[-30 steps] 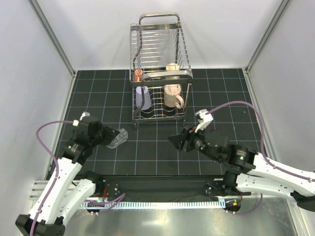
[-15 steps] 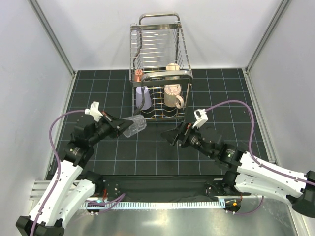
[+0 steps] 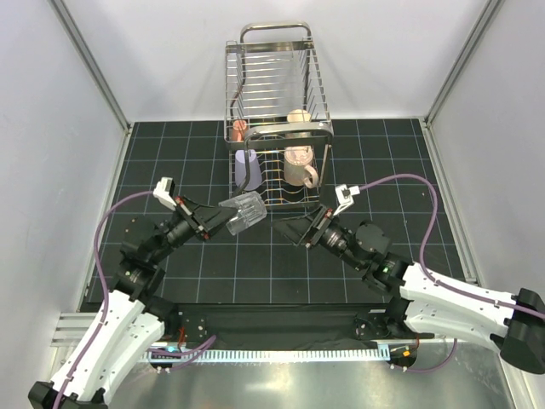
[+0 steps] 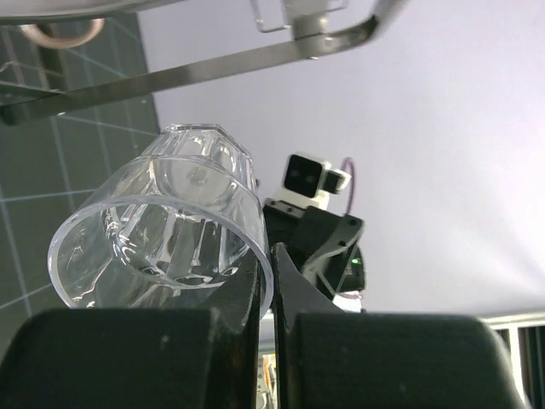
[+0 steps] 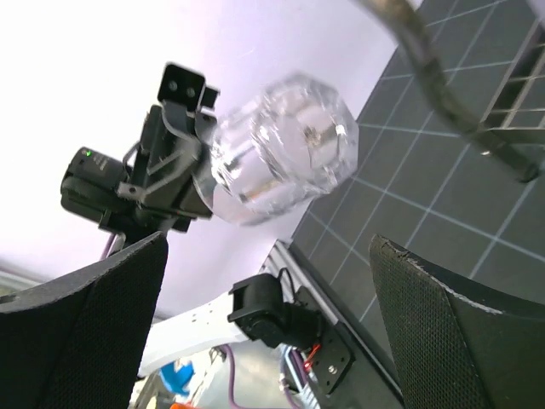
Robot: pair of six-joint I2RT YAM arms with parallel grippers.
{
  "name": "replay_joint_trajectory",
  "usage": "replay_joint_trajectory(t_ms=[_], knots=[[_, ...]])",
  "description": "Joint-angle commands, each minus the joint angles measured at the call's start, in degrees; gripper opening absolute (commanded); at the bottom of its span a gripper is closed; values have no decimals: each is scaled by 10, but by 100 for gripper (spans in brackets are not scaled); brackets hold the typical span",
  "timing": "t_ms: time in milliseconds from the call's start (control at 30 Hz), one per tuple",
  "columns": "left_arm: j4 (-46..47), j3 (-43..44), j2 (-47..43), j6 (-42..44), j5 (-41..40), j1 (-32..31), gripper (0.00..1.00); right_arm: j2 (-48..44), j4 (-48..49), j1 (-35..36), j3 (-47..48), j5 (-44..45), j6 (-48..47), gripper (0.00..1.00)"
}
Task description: Load the cups into the dish rack
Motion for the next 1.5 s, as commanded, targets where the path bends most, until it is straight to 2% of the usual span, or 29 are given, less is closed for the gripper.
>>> replay_joint_trajectory(t_ms=[0, 133, 233, 567, 833, 1067, 1333, 1367, 1433, 1467], knots=[[99, 32, -7, -12, 30, -3, 1, 19, 110, 24, -11, 10, -2, 100], [143, 46, 11, -12, 51, -6, 1, 47, 179, 39, -13, 28, -6, 100], [168, 56, 17, -14, 61, -12, 0, 61, 184, 42, 6, 28, -13, 100], [188, 80, 19, -11, 84, -14, 0, 149, 292, 53, 63, 2, -23, 100], [205, 82, 18, -17, 94, -15, 1, 140, 256, 53, 115, 16, -65, 100], [237, 81, 18, -27, 101, -18, 0, 164, 275, 52, 154, 13, -67, 97], [260, 79, 9, -33, 101, -21, 0, 189, 270, 52, 179, 5, -60, 88], [260, 79, 8, -33, 101, -21, 0, 193, 270, 53, 182, -2, -57, 82], [261, 79, 7, -33, 100, -21, 1, 195, 271, 53, 186, -11, -58, 76], [262, 78, 7, -33, 98, -21, 0, 196, 271, 52, 189, -15, -57, 67]])
